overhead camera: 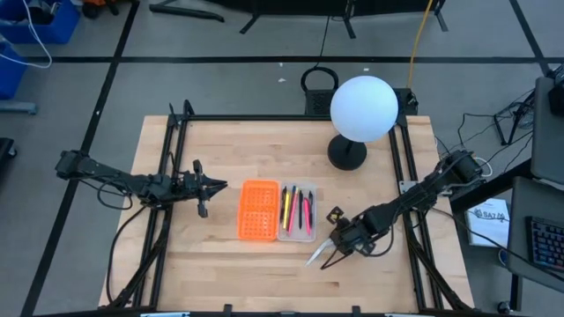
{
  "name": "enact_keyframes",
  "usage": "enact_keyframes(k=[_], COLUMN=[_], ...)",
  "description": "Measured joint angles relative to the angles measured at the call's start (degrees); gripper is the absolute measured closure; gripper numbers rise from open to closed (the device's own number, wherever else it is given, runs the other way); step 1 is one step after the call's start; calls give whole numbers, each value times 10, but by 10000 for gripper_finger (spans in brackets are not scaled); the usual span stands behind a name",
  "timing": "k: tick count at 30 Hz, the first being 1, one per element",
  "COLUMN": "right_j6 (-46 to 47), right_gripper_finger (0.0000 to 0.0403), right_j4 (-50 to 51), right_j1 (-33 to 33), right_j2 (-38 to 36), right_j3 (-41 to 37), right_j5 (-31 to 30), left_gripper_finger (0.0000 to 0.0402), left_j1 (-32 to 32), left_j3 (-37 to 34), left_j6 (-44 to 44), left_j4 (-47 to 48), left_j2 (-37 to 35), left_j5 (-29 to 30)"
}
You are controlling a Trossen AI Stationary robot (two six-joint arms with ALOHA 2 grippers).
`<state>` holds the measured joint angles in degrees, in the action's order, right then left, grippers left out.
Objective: Pick & place school supplies into a supply box
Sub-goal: Put the black scissors into the orange supply box
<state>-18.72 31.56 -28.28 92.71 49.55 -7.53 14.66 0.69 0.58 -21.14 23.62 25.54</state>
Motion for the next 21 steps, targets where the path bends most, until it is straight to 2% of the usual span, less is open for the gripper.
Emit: enact_keyframes(k=[4,7,12,16,21], right_j6=[25,8,-19,-97,-251], right_gripper_finger=[373,384,384,384,385], right_j4=[45,101,220,259,222], right_j1=[-17,-30,-24,-7,26], right_j2=[-43,-72,-95,-96,-97], right_j3=[-1,-1,46,105,173], right_j5=[20,12,-82,-154,-197], left_gripper_finger=[355,355,355,355,355], left_j1=[0,0,0,0,0], left_j3=[0,0,0,0,0], left_j6=[0,0,7,9,8], left_j4=[1,1,1,1,2], left_j2=[0,0,0,0,0], left_j5=[0,0,-1,-1,-1])
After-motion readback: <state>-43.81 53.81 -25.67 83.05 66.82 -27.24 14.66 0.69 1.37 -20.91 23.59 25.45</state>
